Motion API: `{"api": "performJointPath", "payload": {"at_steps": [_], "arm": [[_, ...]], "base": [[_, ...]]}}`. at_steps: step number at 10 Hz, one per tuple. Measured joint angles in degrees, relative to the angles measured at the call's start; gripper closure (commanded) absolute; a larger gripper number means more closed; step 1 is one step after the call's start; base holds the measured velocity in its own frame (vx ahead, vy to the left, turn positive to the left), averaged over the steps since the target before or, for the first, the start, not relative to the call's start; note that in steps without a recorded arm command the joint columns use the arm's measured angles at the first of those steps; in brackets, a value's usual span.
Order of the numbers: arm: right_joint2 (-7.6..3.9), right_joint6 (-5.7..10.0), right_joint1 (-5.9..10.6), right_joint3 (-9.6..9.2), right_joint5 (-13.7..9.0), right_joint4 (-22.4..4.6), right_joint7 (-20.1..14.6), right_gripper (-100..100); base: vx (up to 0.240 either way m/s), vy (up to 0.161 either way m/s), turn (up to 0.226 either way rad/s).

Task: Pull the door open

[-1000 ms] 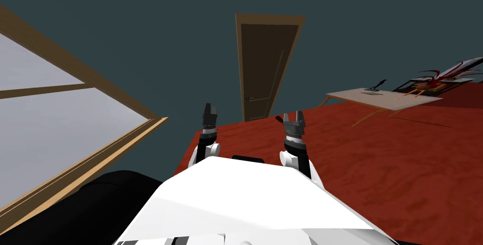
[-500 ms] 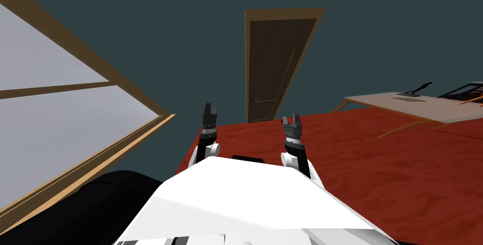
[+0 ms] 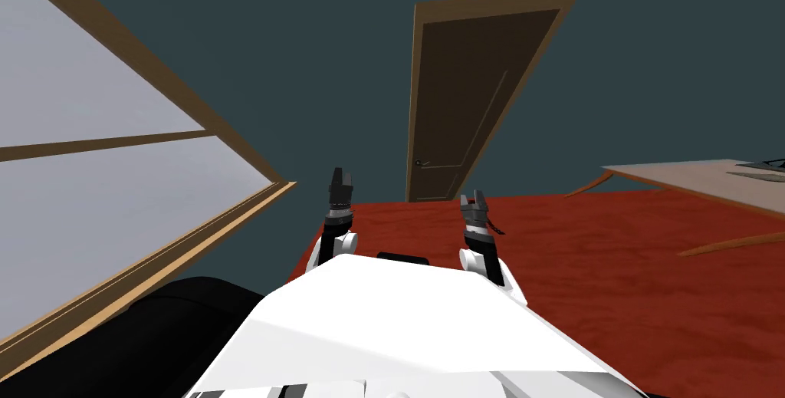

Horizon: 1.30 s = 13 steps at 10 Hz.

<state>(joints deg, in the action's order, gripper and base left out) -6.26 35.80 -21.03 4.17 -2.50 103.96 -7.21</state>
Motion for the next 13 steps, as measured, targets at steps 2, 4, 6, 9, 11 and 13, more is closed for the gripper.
{"api": "performJointPath", "payload": {"at_steps": [2, 4, 6, 9, 11, 13], "arm": [[-1.17, 0.23, 0.34, 1.06, -0.49, -2.96, -0.29, -100], [-1.81, 0.41, 1.29, 1.89, -0.76, -6.35, -0.11, -100], [-2.95, 1.34, 2.32, 3.07, -1.26, -10.7, -0.4, -100], [-4.64, 1.55, 3.66, 4.86, -2.03, -16.1, -0.77, -100], [-5.42, 1.4, 3.85, 5.68, -2.4, -18.04, -0.98, -100], [-6.58, 2.12, 4.77, 6.7, -2.86, -21.53, -1.36, -100]], "base": [[0.1, 0.0, 0.204], [0.106, -0.006, 0.195], [0.103, 0.01, 0.19], [0.106, -0.02, 0.211], [0.064, -0.01, 0.081], [0.083, -0.016, 0.231]]}}
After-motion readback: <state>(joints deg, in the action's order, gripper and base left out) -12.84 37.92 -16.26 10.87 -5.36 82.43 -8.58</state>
